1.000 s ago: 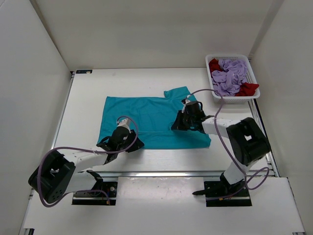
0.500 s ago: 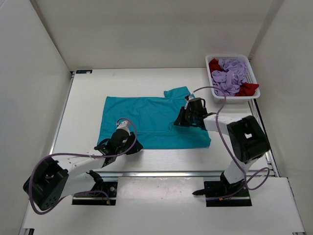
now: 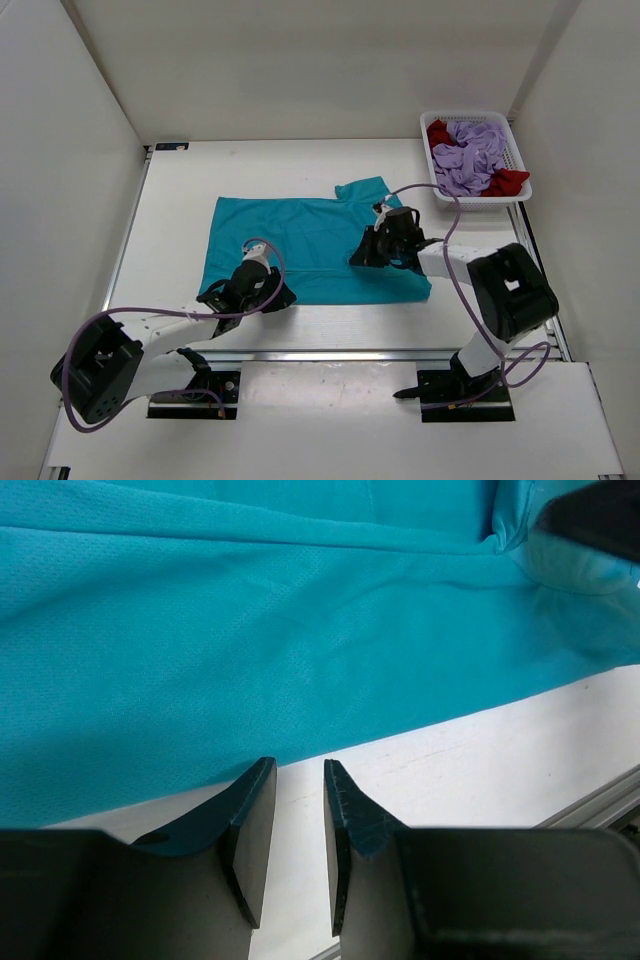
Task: Fold and stack the t-shirts
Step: Fold the flattened tshirt in 1/3 of the way
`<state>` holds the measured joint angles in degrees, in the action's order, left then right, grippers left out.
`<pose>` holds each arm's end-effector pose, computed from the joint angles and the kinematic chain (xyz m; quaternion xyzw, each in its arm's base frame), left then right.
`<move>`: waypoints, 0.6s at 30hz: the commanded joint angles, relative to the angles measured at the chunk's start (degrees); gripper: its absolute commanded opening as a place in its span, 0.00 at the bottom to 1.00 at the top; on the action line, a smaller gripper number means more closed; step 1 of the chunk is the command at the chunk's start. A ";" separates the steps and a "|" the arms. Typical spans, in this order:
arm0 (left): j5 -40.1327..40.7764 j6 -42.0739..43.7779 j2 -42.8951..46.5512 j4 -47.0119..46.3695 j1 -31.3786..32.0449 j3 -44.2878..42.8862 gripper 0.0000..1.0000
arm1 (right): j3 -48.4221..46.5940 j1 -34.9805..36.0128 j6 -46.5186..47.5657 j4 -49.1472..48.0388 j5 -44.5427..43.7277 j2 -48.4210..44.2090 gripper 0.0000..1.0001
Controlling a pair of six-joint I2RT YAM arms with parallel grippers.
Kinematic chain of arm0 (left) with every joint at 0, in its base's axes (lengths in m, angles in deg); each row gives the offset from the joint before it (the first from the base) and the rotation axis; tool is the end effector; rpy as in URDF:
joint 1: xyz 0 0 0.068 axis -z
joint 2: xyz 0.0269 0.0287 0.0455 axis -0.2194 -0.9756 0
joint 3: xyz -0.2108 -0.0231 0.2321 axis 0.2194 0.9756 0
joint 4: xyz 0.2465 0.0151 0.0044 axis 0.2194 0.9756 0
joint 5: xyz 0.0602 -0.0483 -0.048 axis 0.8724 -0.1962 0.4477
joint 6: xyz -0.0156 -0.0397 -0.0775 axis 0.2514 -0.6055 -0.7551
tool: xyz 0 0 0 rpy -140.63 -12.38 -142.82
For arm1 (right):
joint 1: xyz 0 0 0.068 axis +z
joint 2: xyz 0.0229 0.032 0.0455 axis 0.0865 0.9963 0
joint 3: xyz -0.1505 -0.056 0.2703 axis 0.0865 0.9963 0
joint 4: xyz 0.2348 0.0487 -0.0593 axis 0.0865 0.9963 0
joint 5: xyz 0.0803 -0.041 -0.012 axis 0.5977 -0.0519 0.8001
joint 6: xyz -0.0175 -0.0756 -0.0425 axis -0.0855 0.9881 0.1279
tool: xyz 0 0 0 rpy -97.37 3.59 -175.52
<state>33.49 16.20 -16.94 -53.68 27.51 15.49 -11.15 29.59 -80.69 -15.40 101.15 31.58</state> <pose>0.1624 -0.1352 0.1681 -0.0499 0.9127 -0.2705 0.3022 0.2973 0.1707 0.1864 -0.0367 0.8971 0.3494 0.2677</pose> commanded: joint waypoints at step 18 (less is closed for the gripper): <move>1.62 4.20 -0.60 2.45 -0.11 -5.47 0.38 | -1.83 -1.68 2.42 -2.10 3.35 -0.95 0.18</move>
<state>33.67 17.97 -16.64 -51.96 26.88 14.15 -13.43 28.12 -80.10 -16.58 105.06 37.06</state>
